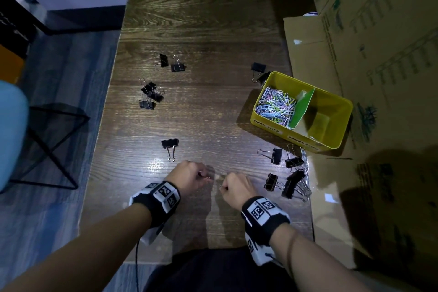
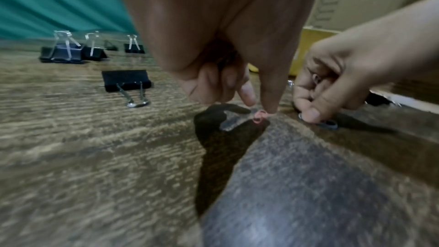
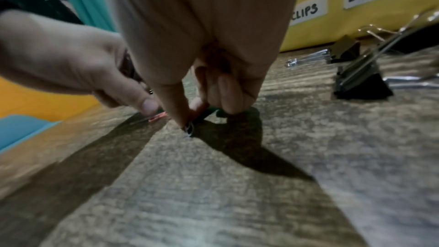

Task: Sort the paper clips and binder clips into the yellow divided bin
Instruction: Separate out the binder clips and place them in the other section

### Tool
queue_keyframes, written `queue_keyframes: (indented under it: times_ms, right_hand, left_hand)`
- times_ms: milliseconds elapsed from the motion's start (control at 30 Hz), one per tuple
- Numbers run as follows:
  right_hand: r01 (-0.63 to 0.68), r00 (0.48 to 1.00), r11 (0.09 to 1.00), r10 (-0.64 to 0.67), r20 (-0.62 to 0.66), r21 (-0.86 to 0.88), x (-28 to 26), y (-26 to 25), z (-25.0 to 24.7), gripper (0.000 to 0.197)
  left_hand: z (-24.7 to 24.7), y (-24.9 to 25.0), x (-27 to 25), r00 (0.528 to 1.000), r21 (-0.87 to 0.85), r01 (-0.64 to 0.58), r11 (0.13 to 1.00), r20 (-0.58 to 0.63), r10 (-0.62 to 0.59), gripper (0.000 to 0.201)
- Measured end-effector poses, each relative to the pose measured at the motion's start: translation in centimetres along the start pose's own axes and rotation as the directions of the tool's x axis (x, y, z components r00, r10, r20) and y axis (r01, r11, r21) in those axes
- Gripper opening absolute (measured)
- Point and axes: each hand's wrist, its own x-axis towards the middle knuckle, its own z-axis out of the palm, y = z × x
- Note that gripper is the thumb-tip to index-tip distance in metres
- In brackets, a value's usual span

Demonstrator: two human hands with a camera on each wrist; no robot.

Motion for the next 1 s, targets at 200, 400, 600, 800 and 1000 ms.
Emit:
queue_keyframes:
  times_ms: [200, 400, 600, 800, 1000]
  right_hand:
    - [0.011, 0.988, 0.953, -0.056, 0.142, 0.301, 0.5, 0.0, -2.1, 0.025]
    - [-0.192, 0.977, 0.370, -0.012, 0.212, 0.909, 0.5, -0.9, -4.0, 0.027]
    - [-0.097, 0.991, 0.043, -0.087, 0.101, 0.994, -0.7, 0.5, -8.5, 0.015]
    - [0.075, 0.995, 0.057, -0.064, -0.072, 0.996, -2.4, 1.6, -14.4, 0.021]
    - [0.216, 0.971, 0.035, 0.100, -0.218, 0.976, -2.1, 3.5, -19.9, 0.021]
  left_hand:
    - [1.1, 0.3, -0.2, 0.998, 0.119, -0.055, 0.991, 0.023, 0.053, 0.015]
    - [0.8, 0.9, 0.6, 0.990, 0.013, 0.084, 0.996, 0.111, -0.085, 0.010]
    - [-0.9, 1.8, 1.3, 0.890, -0.675, 0.444, 0.589, 0.406, -0.207, 0.014]
    - [-5.0, 3.7, 3.5, 0.917, -0.924, 0.382, 0.014, 0.381, 0.120, 0.021]
    - [-9.9, 10.7, 7.5, 0.959, -0.978, 0.205, -0.027, 0.196, 0.203, 0.005]
